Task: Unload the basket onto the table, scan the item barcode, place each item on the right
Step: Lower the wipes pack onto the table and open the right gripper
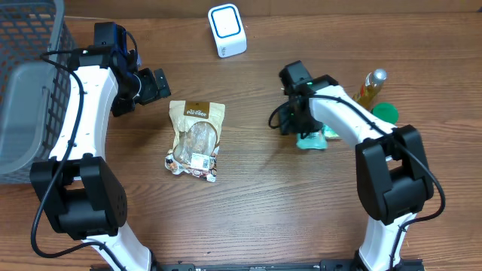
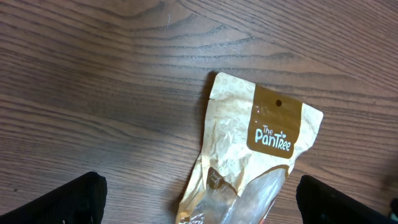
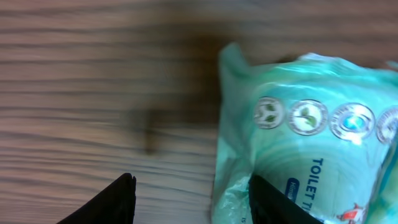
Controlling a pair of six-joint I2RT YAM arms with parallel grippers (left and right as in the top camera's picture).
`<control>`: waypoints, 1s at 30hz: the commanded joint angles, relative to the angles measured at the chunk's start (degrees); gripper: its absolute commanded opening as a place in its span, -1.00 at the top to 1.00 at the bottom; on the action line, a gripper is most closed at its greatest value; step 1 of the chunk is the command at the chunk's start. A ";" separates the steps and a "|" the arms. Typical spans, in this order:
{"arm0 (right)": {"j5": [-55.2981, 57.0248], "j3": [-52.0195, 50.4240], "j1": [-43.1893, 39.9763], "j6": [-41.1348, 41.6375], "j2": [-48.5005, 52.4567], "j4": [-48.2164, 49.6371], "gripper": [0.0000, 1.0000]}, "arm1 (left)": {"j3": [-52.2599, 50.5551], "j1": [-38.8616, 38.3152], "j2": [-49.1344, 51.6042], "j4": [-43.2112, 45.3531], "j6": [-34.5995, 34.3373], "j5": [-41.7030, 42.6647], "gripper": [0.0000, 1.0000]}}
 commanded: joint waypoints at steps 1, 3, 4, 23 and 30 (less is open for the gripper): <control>3.85 -1.22 -4.15 1.79 -1.07 -1.79 -0.12 | 0.55 -0.22 -0.76 -0.07 1.27 0.07 -1.00; 3.76 -1.22 -6.38 1.79 -1.07 -3.19 -0.14 | 0.55 -0.22 -0.76 -0.09 1.27 0.07 -1.00; 3.61 -1.22 -7.48 1.79 -1.07 -3.85 -0.14 | 0.55 -0.22 -0.76 -0.07 1.27 0.07 -0.99; -28.13 -1.22 3.74 4.74 -1.31 8.63 -0.62 | 0.55 -0.22 -0.76 -0.07 1.27 0.07 -1.00; -14.14 -1.22 4.17 5.42 0.35 3.96 -0.69 | 0.55 -0.22 -0.76 -0.07 1.27 0.07 -1.00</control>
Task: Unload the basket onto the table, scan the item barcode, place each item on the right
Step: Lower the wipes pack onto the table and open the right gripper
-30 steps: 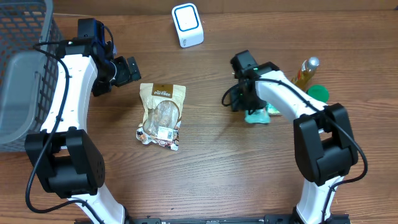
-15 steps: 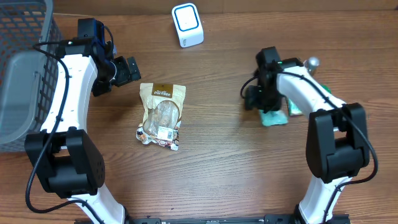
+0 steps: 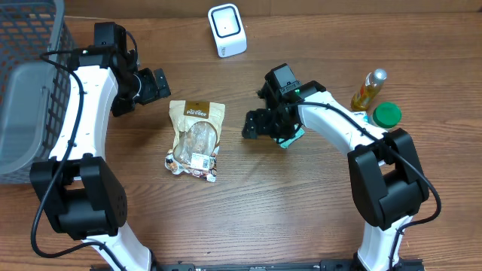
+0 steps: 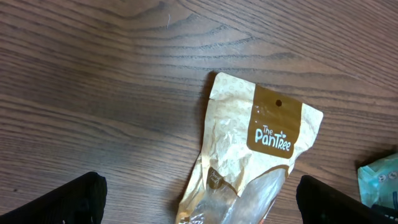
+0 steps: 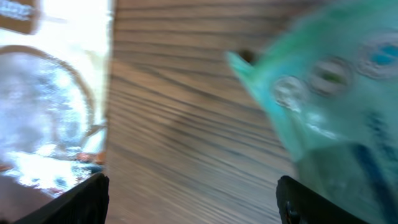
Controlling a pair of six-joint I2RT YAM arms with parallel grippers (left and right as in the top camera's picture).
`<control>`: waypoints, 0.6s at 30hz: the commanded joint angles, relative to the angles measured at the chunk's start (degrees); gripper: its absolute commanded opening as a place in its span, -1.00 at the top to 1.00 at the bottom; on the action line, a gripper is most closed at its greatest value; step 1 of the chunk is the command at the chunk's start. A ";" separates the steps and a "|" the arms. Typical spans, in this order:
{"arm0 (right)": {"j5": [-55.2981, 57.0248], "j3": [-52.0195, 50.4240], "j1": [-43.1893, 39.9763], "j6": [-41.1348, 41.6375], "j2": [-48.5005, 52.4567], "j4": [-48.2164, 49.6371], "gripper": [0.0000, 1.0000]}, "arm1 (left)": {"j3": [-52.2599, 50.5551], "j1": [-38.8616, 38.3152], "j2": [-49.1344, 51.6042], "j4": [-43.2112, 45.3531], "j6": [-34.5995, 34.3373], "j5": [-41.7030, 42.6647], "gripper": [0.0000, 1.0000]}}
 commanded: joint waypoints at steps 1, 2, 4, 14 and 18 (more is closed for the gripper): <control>10.99 -0.42 -0.92 1.33 1.07 -3.45 -0.71 | 0.55 -0.22 -0.76 -0.07 1.27 0.07 -1.00; 14.45 -0.42 -1.11 1.36 1.07 -5.07 -0.71 | 0.55 -0.22 -0.76 -0.07 1.27 0.07 -0.99; 20.81 -0.42 -1.95 2.43 1.07 -7.91 -0.72 | 0.55 -0.22 -0.76 -0.07 1.27 0.07 -0.99; 19.12 -0.42 -8.17 1.95 1.07 -17.55 -0.78 | 0.55 -0.22 -0.76 -0.04 1.27 0.07 -1.00; -1.51 -0.42 -7.80 -8.22 1.07 -19.43 -0.21 | 0.55 -0.22 -0.76 -0.04 1.27 0.07 -0.99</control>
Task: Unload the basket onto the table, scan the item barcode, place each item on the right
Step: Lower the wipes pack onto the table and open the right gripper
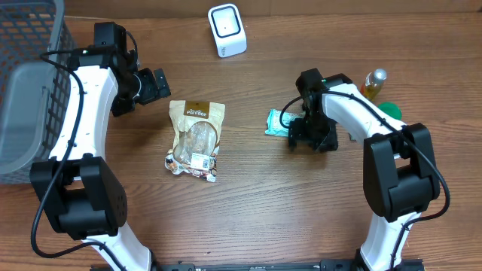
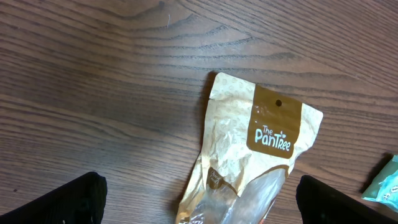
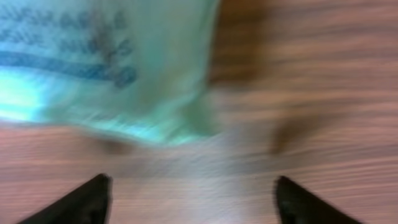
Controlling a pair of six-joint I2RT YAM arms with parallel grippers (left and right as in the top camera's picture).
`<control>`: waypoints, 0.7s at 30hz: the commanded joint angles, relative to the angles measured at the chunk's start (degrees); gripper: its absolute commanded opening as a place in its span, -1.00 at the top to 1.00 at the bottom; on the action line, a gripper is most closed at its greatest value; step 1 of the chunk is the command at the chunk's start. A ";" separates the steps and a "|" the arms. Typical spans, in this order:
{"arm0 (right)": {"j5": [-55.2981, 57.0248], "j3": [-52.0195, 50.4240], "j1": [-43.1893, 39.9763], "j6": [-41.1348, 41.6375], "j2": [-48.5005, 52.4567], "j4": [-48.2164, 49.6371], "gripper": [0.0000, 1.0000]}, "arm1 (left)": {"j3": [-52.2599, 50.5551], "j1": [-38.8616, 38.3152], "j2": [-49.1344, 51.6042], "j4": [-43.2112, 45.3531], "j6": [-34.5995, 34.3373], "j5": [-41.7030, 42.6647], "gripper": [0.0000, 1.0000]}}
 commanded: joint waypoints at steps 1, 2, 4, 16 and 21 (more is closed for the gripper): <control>-20.02 -0.17 1.18 -10.49 0.33 -0.22 0.12 | 0.55 -0.22 -0.76 -0.04 1.27 0.07 -1.00; -23.32 -0.17 1.44 -12.72 0.33 0.44 0.46 | 0.55 -0.22 -0.76 -0.04 1.27 0.07 -1.00; -27.45 -0.17 2.01 -15.56 0.33 3.58 0.93 | 0.55 -0.22 -0.76 -0.04 1.27 0.07 -0.99; -19.04 -0.17 2.25 -11.50 0.39 33.68 0.92 | 0.55 -0.22 -0.76 0.09 1.27 0.07 -0.99; 3.37 -0.17 2.25 -3.39 0.79 37.73 0.92 | 0.55 -0.22 -0.76 0.07 1.27 0.07 -0.99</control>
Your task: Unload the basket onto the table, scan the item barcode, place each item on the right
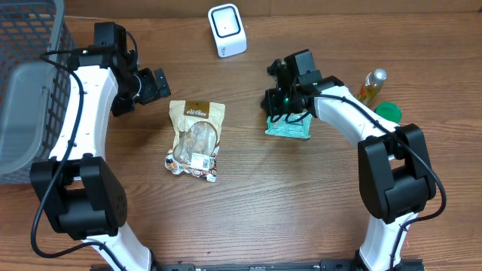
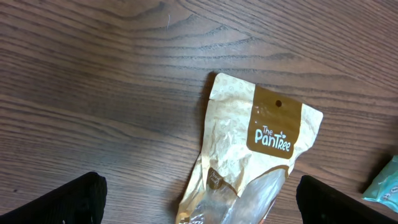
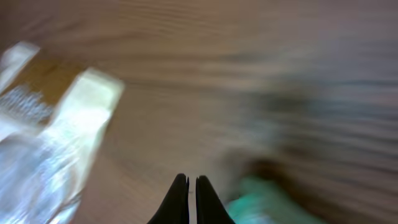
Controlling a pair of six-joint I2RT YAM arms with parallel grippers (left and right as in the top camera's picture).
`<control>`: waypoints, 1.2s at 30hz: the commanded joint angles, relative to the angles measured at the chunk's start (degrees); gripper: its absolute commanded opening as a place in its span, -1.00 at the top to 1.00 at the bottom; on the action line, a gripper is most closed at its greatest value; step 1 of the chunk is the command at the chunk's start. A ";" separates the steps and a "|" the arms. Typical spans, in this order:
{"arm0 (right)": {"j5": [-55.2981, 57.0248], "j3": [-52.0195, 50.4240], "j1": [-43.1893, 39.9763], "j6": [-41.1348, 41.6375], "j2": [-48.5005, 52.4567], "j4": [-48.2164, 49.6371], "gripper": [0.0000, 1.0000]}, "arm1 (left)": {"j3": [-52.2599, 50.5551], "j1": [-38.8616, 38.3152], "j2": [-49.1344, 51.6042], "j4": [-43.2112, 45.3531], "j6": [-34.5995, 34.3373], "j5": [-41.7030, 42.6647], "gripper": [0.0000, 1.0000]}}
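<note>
A tan Pantree snack pouch (image 1: 194, 139) lies flat left of centre, also visible as the pouch (image 2: 255, 155). My left gripper (image 1: 154, 84) hovers open just beyond its top edge, fingers (image 2: 68, 199) wide apart with nothing between them. A green tissue pack (image 1: 290, 125) lies flat right of centre. My right gripper (image 1: 271, 104) sits at the pack's upper left corner, shut and empty (image 3: 191, 193); that view is blurred. The white scanner (image 1: 227, 30) stands at the back centre.
A grey wire basket (image 1: 26, 90) fills the far left. An oil bottle (image 1: 369, 86) and a green lid (image 1: 387, 114) stand at the right, behind the right arm. Bare wood lies between the pouch and the tissue pack.
My right gripper was open at the tissue pack's lower right; now it is shut and empty at the pack's upper left. The pack lies in about the same spot. The left arm is unchanged.
The green pack first lay near the bottle with my right gripper's open jaws over it. It then showed further left under the gripper, then lay right of centre with the gripper open beside it. Now the gripper is shut on its other side. Left arm and pouch never moved.
</note>
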 commanded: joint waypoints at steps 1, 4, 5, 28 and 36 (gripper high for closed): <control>16.52 0.02 -0.17 4.90 1.16 0.90 0.93 | 0.55 -0.22 -0.76 0.04 1.27 0.07 -0.99; 17.00 0.02 -0.52 4.50 2.56 -2.08 0.93 | 0.55 -0.22 -0.76 0.04 1.27 0.07 -1.00; 18.03 0.02 -0.81 4.42 2.64 -4.37 0.93 | 0.55 -0.22 -0.76 0.04 1.27 0.07 -1.00; 9.81 7.82 -3.67 5.05 -6.25 -40.09 0.78 | 0.55 -0.33 -0.76 0.04 1.27 0.07 -1.00; 9.86 1.03 0.66 5.29 -5.79 -39.95 0.78 | 0.55 -0.33 -0.76 0.04 1.27 0.07 -1.00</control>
